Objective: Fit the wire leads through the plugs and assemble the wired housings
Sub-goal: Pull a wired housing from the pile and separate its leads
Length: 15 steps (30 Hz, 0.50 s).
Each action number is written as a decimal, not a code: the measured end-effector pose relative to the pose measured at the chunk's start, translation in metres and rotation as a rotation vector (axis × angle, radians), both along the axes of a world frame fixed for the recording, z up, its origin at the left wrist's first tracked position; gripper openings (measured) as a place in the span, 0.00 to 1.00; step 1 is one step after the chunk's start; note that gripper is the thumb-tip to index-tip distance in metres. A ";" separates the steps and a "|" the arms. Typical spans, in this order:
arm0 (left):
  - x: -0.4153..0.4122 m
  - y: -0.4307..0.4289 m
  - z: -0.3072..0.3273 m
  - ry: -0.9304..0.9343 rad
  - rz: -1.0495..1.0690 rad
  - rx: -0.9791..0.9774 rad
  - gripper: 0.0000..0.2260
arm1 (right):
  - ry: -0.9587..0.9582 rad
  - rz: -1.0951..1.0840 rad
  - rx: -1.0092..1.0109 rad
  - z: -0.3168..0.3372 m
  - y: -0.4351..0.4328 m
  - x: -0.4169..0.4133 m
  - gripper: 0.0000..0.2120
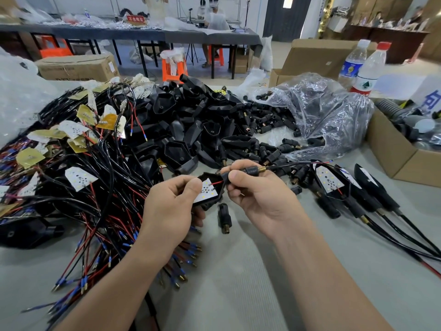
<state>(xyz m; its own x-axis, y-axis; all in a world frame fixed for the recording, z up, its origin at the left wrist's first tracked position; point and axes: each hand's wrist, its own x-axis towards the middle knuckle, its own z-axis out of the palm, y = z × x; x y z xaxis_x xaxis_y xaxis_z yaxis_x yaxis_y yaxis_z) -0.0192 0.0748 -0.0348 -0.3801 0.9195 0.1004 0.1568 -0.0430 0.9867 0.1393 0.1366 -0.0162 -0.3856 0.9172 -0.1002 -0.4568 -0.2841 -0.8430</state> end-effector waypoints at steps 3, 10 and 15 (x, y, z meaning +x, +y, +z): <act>0.001 -0.003 0.001 0.043 0.058 0.052 0.10 | -0.183 -0.016 -0.012 0.003 0.002 0.007 0.02; 0.002 -0.008 0.003 0.178 0.127 0.094 0.09 | -0.333 -0.073 0.011 0.004 0.007 0.019 0.06; -0.001 -0.008 0.003 0.239 0.156 0.091 0.08 | -0.168 -0.048 0.025 0.003 0.005 0.015 0.07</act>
